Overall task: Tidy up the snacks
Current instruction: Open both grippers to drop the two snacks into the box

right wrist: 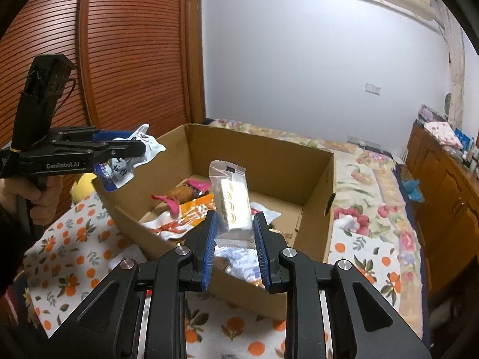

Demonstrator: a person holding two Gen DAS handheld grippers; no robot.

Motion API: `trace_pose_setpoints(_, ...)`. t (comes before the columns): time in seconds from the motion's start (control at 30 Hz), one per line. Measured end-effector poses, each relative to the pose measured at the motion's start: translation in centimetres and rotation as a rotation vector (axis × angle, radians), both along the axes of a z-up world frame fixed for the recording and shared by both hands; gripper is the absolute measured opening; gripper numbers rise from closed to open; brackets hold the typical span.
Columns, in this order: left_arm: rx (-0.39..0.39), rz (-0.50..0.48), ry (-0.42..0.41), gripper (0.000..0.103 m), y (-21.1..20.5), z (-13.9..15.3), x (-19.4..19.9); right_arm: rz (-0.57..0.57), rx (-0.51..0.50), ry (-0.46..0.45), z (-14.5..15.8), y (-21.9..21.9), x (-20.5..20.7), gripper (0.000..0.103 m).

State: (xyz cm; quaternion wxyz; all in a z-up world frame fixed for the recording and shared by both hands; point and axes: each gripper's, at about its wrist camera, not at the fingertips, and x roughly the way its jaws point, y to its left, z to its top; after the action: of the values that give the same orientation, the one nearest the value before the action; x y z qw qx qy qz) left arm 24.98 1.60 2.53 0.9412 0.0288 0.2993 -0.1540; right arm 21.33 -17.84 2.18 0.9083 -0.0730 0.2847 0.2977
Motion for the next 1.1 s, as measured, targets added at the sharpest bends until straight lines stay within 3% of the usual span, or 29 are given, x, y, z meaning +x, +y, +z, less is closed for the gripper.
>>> trace_pose_setpoints(0.6,0.045,0.012,0.011,0.042,-0.5,-1.0,2.7,0.018,-0.006,0.04,-1.8,0.9,3.5,0.026)
trace_pose_setpoints(1.1,0.021,0.023,-0.004,0.048,0.5,-0.3,-1.6,0.012,0.021,0.018,-0.1,0.4,0.0,0.033)
